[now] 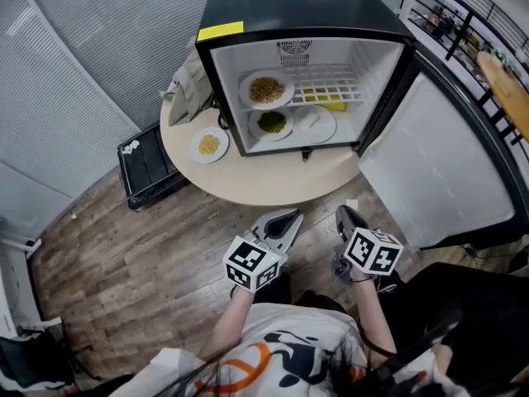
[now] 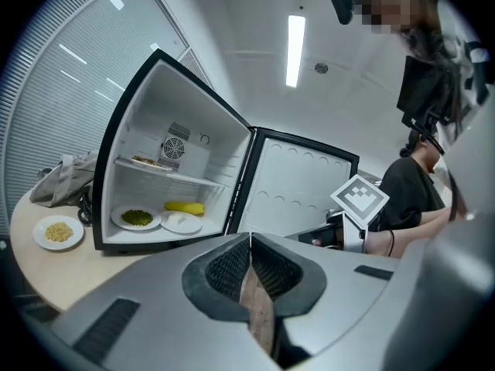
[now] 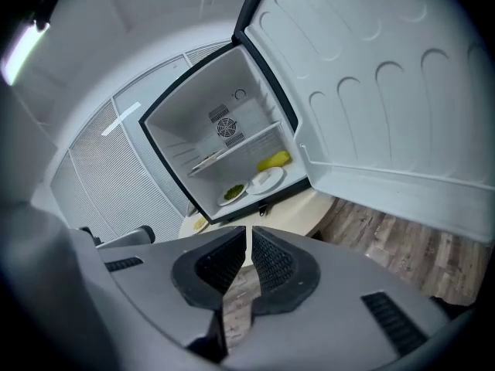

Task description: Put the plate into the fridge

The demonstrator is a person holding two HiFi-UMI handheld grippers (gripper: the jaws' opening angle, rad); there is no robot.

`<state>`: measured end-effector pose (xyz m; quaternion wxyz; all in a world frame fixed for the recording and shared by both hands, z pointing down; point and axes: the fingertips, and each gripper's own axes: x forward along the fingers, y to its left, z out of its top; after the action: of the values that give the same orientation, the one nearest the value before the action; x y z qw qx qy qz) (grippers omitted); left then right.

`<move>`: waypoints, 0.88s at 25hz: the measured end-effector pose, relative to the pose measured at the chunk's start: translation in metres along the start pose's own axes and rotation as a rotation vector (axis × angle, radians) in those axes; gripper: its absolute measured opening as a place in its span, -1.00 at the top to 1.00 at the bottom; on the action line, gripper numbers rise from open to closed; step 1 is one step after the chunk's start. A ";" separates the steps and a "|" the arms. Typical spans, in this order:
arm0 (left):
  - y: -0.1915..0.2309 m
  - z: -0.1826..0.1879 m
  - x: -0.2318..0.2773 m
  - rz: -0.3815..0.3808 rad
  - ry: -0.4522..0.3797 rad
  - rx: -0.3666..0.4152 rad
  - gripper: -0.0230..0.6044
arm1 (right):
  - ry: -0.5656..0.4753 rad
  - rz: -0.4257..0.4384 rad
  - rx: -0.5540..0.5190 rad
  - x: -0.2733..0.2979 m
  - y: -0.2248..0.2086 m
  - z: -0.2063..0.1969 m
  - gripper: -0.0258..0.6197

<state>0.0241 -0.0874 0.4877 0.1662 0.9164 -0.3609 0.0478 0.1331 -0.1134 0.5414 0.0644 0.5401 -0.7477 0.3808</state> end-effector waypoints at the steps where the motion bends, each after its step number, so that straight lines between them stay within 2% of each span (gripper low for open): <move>1: -0.007 -0.003 -0.001 0.008 0.002 0.000 0.89 | 0.006 0.010 -0.003 -0.005 -0.002 -0.003 0.81; 4: -0.030 -0.013 -0.001 0.016 0.015 0.006 0.89 | 0.013 0.040 0.002 -0.019 -0.009 -0.011 0.81; 11: -0.077 -0.023 0.001 -0.027 0.042 0.052 0.89 | -0.006 0.063 0.020 -0.049 -0.019 -0.021 0.81; 22: -0.087 -0.022 -0.001 -0.006 0.038 0.069 0.89 | 0.013 0.097 -0.038 -0.052 -0.012 -0.020 0.82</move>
<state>0.0832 -0.0197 0.4852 0.1415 0.9215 -0.3533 0.0774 0.1582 -0.0625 0.5354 0.0610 0.4995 -0.7797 0.3726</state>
